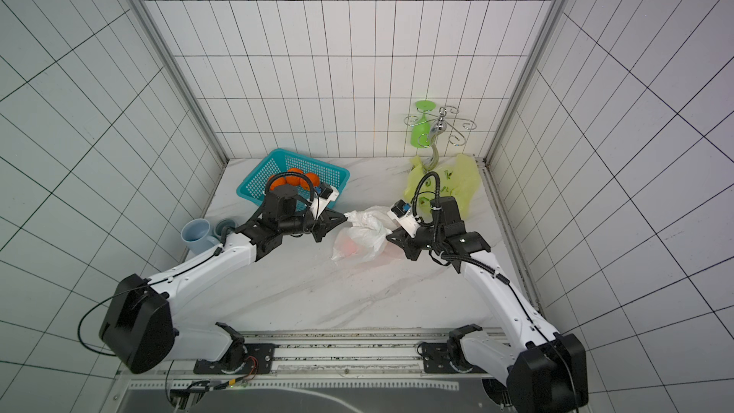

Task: Place the oranges into plastic bags & tie knots
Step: Tie the plastic bag at the center of the board.

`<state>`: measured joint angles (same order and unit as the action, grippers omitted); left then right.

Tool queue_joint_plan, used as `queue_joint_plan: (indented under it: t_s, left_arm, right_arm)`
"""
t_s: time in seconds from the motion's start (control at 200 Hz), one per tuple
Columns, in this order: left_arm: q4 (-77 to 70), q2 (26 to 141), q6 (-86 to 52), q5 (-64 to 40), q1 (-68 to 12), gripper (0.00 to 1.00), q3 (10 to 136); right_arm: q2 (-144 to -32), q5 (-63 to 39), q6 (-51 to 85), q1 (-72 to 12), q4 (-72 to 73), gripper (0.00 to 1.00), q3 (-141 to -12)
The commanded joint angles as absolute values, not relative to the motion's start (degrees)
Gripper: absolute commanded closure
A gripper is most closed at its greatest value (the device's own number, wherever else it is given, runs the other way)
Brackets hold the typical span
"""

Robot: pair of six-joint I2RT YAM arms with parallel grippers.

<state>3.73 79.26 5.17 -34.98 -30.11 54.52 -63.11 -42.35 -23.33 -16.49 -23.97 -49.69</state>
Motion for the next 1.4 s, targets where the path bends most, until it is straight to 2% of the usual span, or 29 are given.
queue_joint_plan:
  t_s: [0.0,0.125,0.295,0.615,0.94,1.089,1.224,1.399]
  left_arm:
    - [3.5,80.0,6.4,-35.3,-30.4,1.00,56.5]
    - [3.4,80.1,6.5,-35.4,-30.6,1.00,56.6]
    - [3.5,80.2,6.6,-35.1,-30.6,1.00,56.6]
    - [5.9,78.4,8.4,-31.1,-24.5,1.00,56.4]
    - [8.4,80.0,13.2,-23.5,-20.2,1.00,56.7]
    - [9.2,81.3,14.9,-24.1,-20.2,1.00,56.1]
    - [7.6,82.0,15.2,-14.9,-20.0,1.00,55.1]
    - [3.8,82.9,16.7,-2.0,-20.0,1.00,52.8]
  right_arm:
    - [-64.0,-42.4,-21.9,-16.2,-26.3,0.85,-57.0]
    - [-64.2,-43.0,-21.3,-16.7,-25.9,0.84,-57.5]
    - [-64.3,-41.2,-21.0,-17.1,-25.9,1.00,-57.9]
    - [-64.1,-23.3,-27.5,-13.2,-31.0,1.00,-53.6]
    - [-66.1,-12.1,-29.3,-11.7,-29.1,1.00,-48.3]
    - [-67.7,-9.9,-28.2,-11.8,-28.2,1.00,-48.3]
    - [-68.9,-3.2,-28.8,-11.7,-26.2,1.00,-46.7]
    - [-68.6,-1.5,-31.0,-11.8,-25.6,1.00,-43.5]
